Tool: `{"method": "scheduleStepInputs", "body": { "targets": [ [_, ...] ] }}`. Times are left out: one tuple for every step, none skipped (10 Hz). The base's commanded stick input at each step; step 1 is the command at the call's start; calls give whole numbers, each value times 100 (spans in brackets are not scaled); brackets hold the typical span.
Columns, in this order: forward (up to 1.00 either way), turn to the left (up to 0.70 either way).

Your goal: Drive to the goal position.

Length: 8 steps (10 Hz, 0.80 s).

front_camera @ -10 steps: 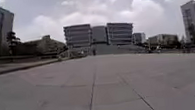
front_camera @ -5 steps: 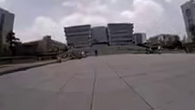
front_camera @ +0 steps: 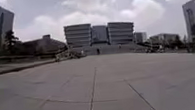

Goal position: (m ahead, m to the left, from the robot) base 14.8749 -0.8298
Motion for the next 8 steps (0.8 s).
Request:
{"method": "scheduleStepInputs", "body": {
  "targets": [
    [70,0],
    [70,0],
    [70,0],
    [70,0],
    [70,0],
    [70,0],
    [70,0],
    [70,0]
  ]
}}
